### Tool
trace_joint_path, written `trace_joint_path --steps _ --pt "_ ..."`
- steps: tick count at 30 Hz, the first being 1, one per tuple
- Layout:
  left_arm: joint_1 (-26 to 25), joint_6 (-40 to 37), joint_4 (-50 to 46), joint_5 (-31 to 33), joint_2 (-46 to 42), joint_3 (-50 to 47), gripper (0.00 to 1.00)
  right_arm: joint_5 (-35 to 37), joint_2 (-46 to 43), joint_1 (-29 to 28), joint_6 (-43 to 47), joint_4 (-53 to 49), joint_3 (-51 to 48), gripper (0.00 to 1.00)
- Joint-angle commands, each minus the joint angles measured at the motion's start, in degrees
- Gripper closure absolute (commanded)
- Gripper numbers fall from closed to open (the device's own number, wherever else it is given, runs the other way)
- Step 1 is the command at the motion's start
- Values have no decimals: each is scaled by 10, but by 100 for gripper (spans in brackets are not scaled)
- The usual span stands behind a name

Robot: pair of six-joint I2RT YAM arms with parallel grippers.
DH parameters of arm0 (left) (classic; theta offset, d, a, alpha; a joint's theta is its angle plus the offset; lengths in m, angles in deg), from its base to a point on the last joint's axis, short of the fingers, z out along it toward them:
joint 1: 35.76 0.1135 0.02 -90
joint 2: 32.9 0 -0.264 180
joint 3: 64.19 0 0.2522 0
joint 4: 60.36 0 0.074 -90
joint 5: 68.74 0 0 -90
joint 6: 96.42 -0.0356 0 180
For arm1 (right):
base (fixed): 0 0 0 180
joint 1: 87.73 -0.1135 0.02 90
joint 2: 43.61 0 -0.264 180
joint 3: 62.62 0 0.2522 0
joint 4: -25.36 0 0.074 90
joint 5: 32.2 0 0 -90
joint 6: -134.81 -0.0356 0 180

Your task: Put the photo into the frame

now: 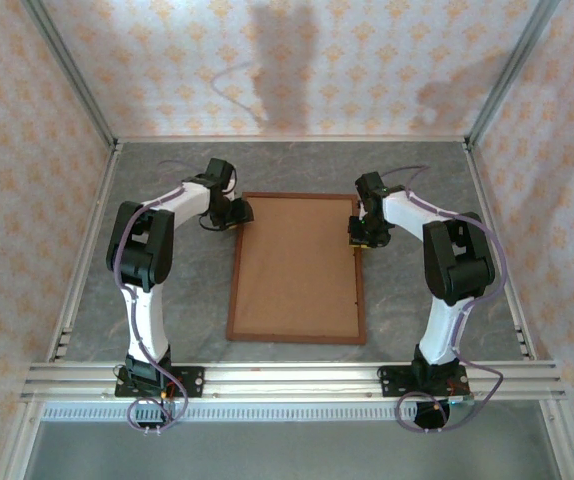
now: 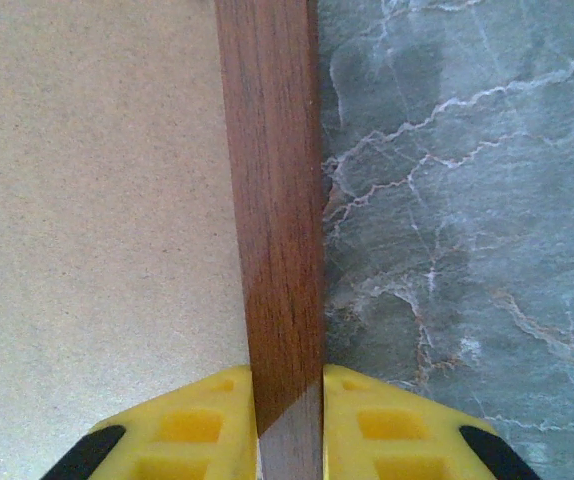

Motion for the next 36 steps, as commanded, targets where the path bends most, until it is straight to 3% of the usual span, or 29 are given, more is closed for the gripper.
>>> trace_joint_path --steps 1,12,36 --pt "14 0 5 -1 -27 -6 54 -6 27 -2 8 16 1 80" --pt "25 5 18 -14 -15 -12 67 -7 32 -1 9 13 1 80" --pt "-8 -20 -9 16 25 -11 73 -7 31 -1 10 11 2 80"
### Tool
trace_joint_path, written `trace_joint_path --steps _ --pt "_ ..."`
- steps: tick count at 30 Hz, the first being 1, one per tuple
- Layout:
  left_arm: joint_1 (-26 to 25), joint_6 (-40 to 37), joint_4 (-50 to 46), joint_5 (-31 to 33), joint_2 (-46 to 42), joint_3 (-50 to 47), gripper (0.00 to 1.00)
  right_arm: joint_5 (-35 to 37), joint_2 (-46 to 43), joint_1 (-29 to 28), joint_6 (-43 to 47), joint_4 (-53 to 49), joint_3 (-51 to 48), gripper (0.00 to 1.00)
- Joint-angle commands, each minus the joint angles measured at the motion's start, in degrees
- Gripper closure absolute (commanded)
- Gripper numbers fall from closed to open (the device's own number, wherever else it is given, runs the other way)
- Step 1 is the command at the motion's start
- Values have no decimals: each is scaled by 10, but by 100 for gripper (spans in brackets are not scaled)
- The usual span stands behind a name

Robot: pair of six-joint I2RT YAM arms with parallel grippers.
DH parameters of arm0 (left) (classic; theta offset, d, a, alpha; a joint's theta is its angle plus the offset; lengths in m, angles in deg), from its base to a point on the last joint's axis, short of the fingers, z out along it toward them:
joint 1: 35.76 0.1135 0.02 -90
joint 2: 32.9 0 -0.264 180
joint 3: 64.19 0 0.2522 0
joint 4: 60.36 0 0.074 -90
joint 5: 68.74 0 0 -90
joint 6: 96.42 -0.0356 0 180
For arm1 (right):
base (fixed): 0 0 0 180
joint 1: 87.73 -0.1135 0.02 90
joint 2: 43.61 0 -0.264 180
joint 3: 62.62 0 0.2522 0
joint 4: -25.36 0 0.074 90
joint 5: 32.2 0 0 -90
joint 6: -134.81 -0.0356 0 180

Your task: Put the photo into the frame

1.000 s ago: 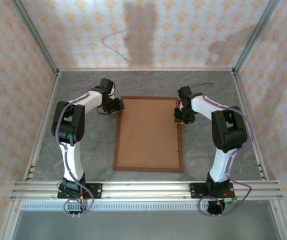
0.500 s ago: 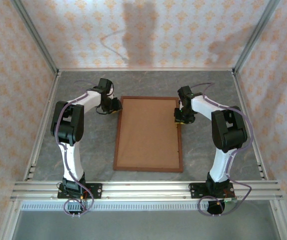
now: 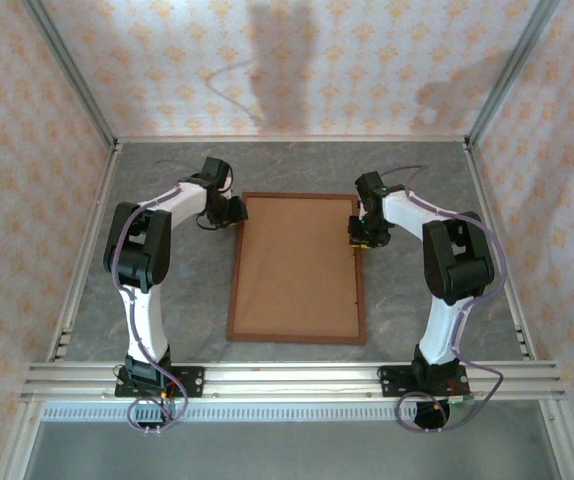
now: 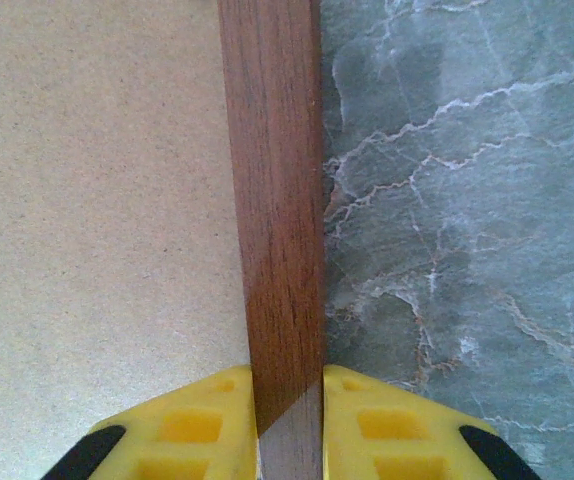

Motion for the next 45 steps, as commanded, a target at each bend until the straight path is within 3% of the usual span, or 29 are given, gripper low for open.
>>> trace_joint_path --steps 1,26,37,45 --pt "-15 -20 -27 19 33 0 73 -7 28 -1 6 15 -2 80" --pt "-63 -47 -83 58 71 34 68 -16 37 -2 5 16 3 81" --pt "-68 -52 -96 69 63 69 56 -8 38 -2 5 15 2 81" --pt "-49 -33 -64 90 -39 17 45 -3 37 -2 5 16 1 81"
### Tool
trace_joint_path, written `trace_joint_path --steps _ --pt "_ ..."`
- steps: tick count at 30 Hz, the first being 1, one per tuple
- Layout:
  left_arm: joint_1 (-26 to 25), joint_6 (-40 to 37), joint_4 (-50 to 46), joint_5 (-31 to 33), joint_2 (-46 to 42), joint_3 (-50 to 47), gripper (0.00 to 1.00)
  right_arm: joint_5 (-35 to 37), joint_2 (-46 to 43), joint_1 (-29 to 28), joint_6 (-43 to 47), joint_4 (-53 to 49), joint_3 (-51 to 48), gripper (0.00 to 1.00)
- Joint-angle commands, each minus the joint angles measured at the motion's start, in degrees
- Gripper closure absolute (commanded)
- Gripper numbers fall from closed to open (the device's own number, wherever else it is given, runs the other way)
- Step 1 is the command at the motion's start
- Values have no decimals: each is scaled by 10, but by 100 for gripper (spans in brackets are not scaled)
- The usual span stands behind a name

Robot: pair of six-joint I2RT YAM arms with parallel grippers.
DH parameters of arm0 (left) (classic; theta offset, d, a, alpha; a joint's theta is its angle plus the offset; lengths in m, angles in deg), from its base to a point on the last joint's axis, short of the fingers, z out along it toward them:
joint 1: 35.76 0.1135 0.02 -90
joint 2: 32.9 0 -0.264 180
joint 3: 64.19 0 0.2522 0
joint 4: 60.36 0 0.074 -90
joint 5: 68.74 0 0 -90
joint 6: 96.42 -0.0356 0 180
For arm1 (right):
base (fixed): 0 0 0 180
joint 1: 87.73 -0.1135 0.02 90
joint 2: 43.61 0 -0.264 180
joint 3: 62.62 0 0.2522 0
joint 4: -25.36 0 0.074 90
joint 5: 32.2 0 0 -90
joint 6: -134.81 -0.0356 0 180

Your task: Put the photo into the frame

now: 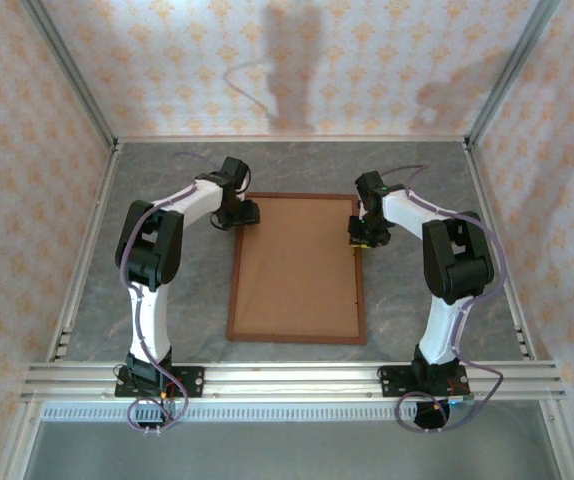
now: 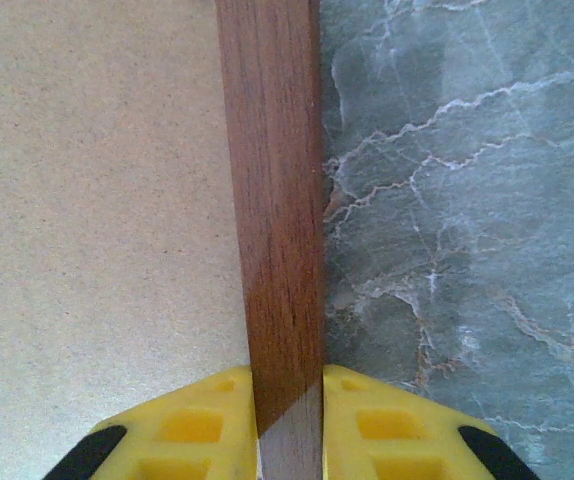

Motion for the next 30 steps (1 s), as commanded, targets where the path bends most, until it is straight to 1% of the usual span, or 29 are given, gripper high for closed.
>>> trace_joint_path --steps 1,7,12,14,19,24,30 --pt "5 13 6 3 -74 -44 44 0 34 -3 5 20 -4 81" --pt "30 42 40 -13 -189 -171 42 2 35 -3 4 21 -2 81" --pt "39 49 39 -23 -262 -253 40 2 35 -3 4 22 -3 81" --pt "40 46 34 -27 -263 -265 43 1 36 -3 4 23 -2 81" --pt "29 40 35 -56 -235 -260 55 4 34 -3 5 20 -2 81" --pt "9 30 13 -55 -218 -250 61 4 32 -3 5 21 -3 81" --pt "4 30 -1 -50 -234 -271 65 5 34 -3 5 20 -3 81"
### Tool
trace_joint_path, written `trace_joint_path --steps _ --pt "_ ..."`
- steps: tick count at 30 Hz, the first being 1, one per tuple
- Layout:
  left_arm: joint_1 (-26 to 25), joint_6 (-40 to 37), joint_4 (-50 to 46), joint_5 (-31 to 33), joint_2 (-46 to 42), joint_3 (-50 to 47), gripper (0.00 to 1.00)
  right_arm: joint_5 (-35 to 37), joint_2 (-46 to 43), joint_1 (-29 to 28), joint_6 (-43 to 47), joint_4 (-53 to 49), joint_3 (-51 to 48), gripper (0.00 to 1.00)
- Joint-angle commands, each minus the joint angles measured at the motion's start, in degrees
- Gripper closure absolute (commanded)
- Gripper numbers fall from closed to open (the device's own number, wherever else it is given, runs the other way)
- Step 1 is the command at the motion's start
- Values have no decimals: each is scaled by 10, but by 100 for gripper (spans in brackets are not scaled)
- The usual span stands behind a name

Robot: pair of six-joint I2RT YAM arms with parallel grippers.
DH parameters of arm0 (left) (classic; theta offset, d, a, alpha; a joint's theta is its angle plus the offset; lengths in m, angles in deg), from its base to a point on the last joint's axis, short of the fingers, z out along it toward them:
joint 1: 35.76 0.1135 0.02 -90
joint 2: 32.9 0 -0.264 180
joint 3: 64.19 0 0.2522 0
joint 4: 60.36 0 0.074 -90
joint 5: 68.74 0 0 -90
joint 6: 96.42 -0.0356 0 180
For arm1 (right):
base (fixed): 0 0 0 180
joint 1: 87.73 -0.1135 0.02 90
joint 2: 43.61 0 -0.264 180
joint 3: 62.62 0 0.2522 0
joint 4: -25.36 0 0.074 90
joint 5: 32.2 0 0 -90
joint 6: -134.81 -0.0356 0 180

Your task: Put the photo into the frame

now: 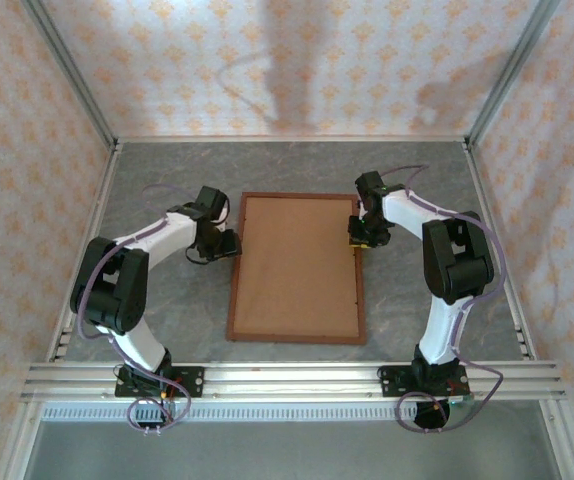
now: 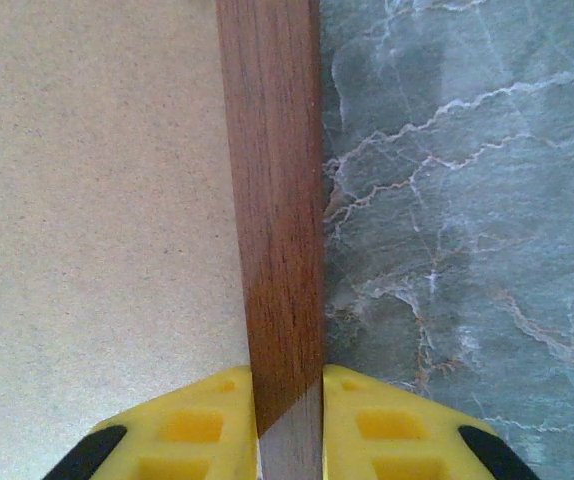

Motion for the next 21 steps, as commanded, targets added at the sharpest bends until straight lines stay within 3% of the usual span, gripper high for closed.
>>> trace_joint_path --steps 1,21 --pt "-7 -10 -27 -1 -13 -11 65 4 35 -2 4 20 -2 81" --pt "-18 -9 -10 -16 39 -9 70 5 34 -3 5 19 -4 81"
